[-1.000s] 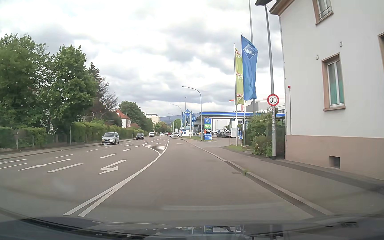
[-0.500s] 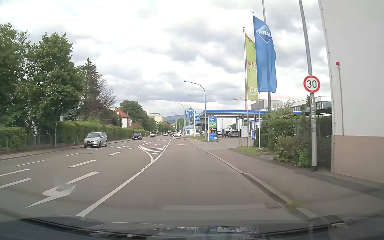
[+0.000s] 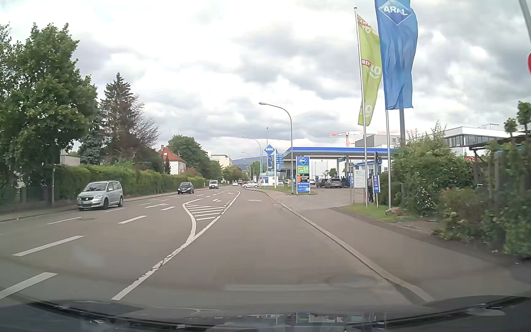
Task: Follow the waypoints while adhering to traffic rules and regulations
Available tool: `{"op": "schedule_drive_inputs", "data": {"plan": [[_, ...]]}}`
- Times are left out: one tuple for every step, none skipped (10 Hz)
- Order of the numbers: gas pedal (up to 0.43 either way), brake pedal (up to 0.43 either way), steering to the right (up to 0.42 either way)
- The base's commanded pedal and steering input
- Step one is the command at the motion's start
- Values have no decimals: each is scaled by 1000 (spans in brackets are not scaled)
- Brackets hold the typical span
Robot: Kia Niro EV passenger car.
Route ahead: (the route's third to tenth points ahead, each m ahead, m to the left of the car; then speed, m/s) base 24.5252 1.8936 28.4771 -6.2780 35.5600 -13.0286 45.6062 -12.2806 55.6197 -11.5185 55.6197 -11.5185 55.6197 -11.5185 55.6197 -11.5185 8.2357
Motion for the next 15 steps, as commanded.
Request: {"op": "schedule_drive_inputs", "data": {"plan": [[0,122,-19],[0,128,-19],[0,128,-19],[0,134,-19],[0,140,-19],[0,146,-19],[0,152,-19],[0,159,-19],[0,171,-18],[0,177,-18],[0,183,-18],[0,195,-16],[0,201,-15],[0,213,-14],[0,220,-11]]}}
